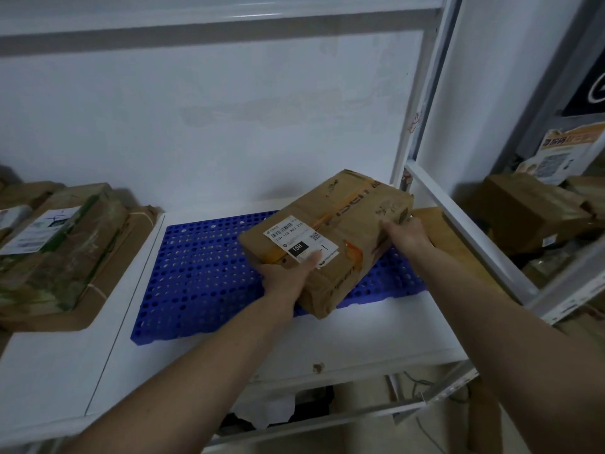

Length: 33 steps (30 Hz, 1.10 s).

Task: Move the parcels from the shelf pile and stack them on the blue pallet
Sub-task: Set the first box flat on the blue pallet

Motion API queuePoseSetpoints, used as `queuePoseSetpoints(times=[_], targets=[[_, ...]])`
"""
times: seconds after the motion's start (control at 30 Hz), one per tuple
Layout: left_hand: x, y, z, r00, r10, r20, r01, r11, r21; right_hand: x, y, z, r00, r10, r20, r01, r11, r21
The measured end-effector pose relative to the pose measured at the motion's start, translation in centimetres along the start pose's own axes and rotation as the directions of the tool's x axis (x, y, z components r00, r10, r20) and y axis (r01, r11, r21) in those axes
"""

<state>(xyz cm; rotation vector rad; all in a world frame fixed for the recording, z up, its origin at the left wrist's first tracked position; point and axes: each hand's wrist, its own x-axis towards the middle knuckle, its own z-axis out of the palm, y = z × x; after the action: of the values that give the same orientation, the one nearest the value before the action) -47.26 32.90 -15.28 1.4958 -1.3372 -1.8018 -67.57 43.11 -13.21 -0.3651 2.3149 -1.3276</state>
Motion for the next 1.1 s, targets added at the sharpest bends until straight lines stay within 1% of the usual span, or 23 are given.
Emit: queuePoseSetpoints(times=[0.1, 0.13, 0.2, 0.23, 0.27, 0.33, 0.4, 0.43, 0.47, 0.53, 0.57, 0.6, 0.63, 0.7, 0.77, 0.87, 0.93, 1.0, 1.1], targets=[[0.0, 0.1, 0.0, 0.997, 0.027, 0.076, -0.035, 0.994, 0.102, 0.6, -0.3, 0.4, 1.0, -0.02, 0.016, 0.019, 0.999, 0.05], [0.4, 0.7, -0.4, 0.994, 0.027, 0.101, -0.04, 0.992, 0.123, 0.9, -0.3, 0.6, 1.0, -0.024, 0.009, 0.023, 0.999, 0.043], [1.5, 2.1, -1.8, 0.988, 0.055, 0.144, -0.079, 0.982, 0.17, 1.4, -0.4, 1.0, 0.998, 0.011, -0.065, -0.014, 0.999, -0.037], [2.2, 2.8, -2.5, 0.983, 0.106, 0.153, -0.135, 0.971, 0.199, 1.6, -0.6, 1.1, 0.992, 0.036, -0.118, -0.046, 0.995, -0.083], [2.8, 3.6, -3.1, 0.972, 0.181, 0.149, -0.211, 0.951, 0.226, 1.8, -0.7, 1.1, 0.985, 0.051, -0.162, -0.069, 0.992, -0.109], [3.8, 4.9, -3.8, 0.938, 0.337, 0.084, -0.346, 0.893, 0.289, 2.2, -0.9, 0.7, 0.973, 0.057, -0.225, -0.08, 0.992, -0.096], [4.2, 5.5, -3.7, 0.904, 0.427, -0.016, -0.4, 0.86, 0.317, 3.0, -0.9, 0.1, 0.961, 0.041, -0.275, -0.059, 0.996, -0.059], [4.3, 5.4, -3.3, 0.903, 0.428, -0.03, -0.398, 0.861, 0.316, 3.4, -0.8, -0.3, 0.955, 0.04, -0.293, -0.055, 0.997, -0.045], [4.2, 5.0, -2.8, 0.913, 0.408, -0.004, -0.384, 0.863, 0.329, 3.7, -0.8, -0.6, 0.955, 0.046, -0.293, -0.057, 0.998, -0.028], [3.7, 3.4, -2.0, 0.936, 0.339, 0.099, -0.348, 0.836, 0.425, 4.2, -0.7, -1.1, 0.972, 0.062, -0.228, -0.056, 0.998, 0.032], [3.7, 2.8, -1.9, 0.94, 0.318, 0.127, -0.34, 0.819, 0.461, 4.3, -0.6, -1.2, 0.981, 0.065, -0.182, -0.054, 0.996, 0.065], [4.0, 2.4, -2.1, 0.94, 0.315, 0.13, -0.338, 0.821, 0.46, 4.3, -0.5, -1.3, 0.987, 0.065, -0.146, -0.052, 0.994, 0.093], [4.4, 2.4, -2.5, 0.94, 0.32, 0.118, -0.339, 0.836, 0.432, 4.2, -0.3, -1.2, 0.99, 0.063, -0.126, -0.049, 0.992, 0.113], [5.7, 2.9, -3.5, 0.942, 0.328, 0.074, -0.331, 0.864, 0.379, 4.2, 0.3, -1.1, 0.99, 0.057, -0.13, -0.041, 0.992, 0.121], [7.0, 3.8, -4.3, 0.949, 0.313, 0.048, -0.309, 0.886, 0.345, 4.3, 0.8, -1.0, 0.991, 0.077, -0.108, -0.062, 0.989, 0.134], [8.7, 4.4, -4.5, 0.949, 0.275, 0.153, -0.309, 0.91, 0.276, 5.0, 1.7, -0.9, 0.996, 0.092, -0.013, -0.087, 0.97, 0.226], [9.5, 3.8, -3.8, 0.954, 0.234, 0.189, -0.271, 0.94, 0.207, 5.5, 2.1, -1.2, 0.996, 0.084, 0.007, -0.083, 0.966, 0.246], [10.2, 2.8, -2.8, 0.961, 0.219, 0.166, -0.249, 0.951, 0.184, 6.0, 2.4, -1.5, 0.996, 0.084, 0.039, -0.091, 0.968, 0.234], [10.9, 1.4, -1.4, 0.957, 0.271, 0.101, -0.286, 0.939, 0.193, 7.0, 2.3, -1.8, 0.992, 0.095, 0.087, -0.112, 0.967, 0.227]])
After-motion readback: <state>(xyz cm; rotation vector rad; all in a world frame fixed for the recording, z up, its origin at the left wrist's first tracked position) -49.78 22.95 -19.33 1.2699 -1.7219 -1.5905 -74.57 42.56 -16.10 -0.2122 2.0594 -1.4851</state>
